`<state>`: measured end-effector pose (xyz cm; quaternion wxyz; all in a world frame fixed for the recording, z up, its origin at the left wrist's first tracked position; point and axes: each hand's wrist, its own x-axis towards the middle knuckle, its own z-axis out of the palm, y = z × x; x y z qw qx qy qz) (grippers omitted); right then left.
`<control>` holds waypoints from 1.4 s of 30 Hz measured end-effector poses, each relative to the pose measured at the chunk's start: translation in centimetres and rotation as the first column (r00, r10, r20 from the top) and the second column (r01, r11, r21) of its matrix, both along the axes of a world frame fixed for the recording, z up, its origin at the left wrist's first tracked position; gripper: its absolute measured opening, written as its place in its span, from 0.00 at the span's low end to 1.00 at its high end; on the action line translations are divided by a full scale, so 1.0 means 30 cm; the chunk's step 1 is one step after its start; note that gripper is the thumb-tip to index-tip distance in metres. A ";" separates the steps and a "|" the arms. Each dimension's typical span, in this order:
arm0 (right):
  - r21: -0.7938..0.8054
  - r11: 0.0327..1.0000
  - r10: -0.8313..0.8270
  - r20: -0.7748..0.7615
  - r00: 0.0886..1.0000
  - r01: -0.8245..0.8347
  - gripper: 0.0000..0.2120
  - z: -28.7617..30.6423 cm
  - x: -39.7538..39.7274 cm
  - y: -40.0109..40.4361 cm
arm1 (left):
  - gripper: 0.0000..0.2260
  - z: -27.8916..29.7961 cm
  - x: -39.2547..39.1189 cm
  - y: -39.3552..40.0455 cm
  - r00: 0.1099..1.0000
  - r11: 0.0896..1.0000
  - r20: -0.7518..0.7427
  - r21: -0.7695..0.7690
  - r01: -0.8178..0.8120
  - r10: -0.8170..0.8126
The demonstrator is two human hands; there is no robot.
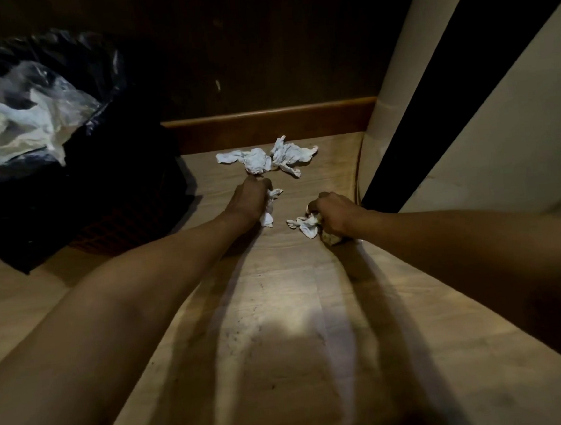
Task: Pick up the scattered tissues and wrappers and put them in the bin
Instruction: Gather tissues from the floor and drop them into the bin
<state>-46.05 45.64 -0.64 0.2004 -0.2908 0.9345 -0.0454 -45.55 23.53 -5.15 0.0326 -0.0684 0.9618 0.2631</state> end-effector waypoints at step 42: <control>-0.100 0.966 -0.195 0.331 0.923 0.239 0.30 0.391 0.144 -0.204 | 0.13 0.472 0.580 -0.076 0.954 0.927 0.201 -0.259 0.269 -0.221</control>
